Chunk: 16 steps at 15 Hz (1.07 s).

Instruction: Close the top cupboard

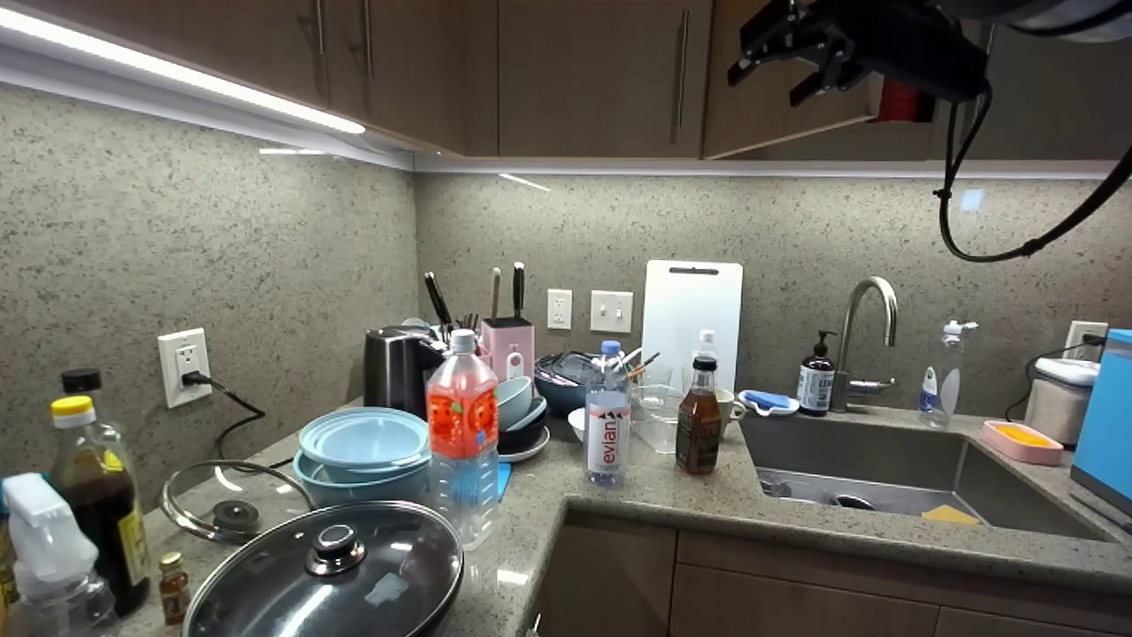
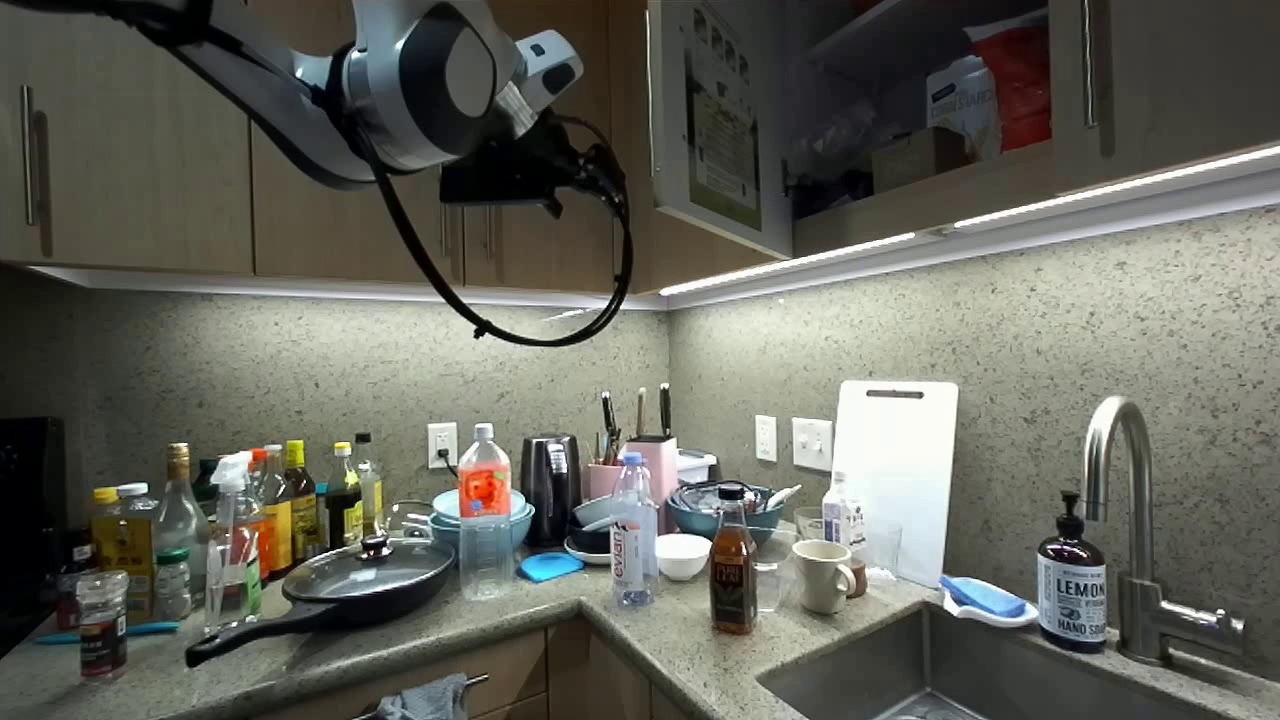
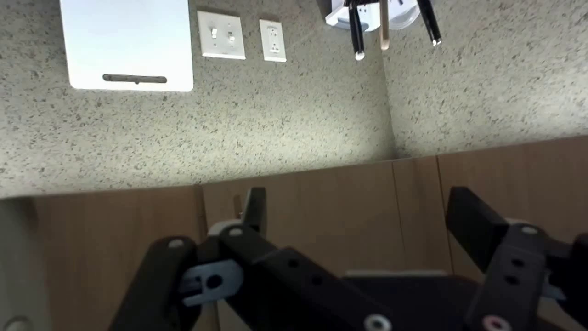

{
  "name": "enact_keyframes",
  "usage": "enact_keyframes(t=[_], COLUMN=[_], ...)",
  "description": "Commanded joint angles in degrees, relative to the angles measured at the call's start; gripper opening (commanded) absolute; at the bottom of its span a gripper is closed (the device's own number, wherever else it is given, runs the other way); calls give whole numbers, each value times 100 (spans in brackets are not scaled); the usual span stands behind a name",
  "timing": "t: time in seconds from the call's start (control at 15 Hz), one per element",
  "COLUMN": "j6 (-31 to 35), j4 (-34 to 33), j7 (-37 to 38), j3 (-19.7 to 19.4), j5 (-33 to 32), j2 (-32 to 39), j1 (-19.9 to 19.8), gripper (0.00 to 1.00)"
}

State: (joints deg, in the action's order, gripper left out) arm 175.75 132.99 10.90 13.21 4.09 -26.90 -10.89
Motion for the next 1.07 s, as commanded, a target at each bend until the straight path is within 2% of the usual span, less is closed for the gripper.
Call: enact_keyframes(t=[0.0, 0.47, 0.67, 0.93, 1.0], j6=[0, -64, -193, -84, -209], j4=[-58, -166, -163, -244, -220], j7=[58, 263, 172, 344, 218], j3=[61, 56, -307, -430, -703], j5=[0, 70, 173, 225, 300], j2=[0, 75, -48, 72, -70], j1=[-119, -392, -305, -433, -294], gripper=[100, 100, 100, 100, 100])
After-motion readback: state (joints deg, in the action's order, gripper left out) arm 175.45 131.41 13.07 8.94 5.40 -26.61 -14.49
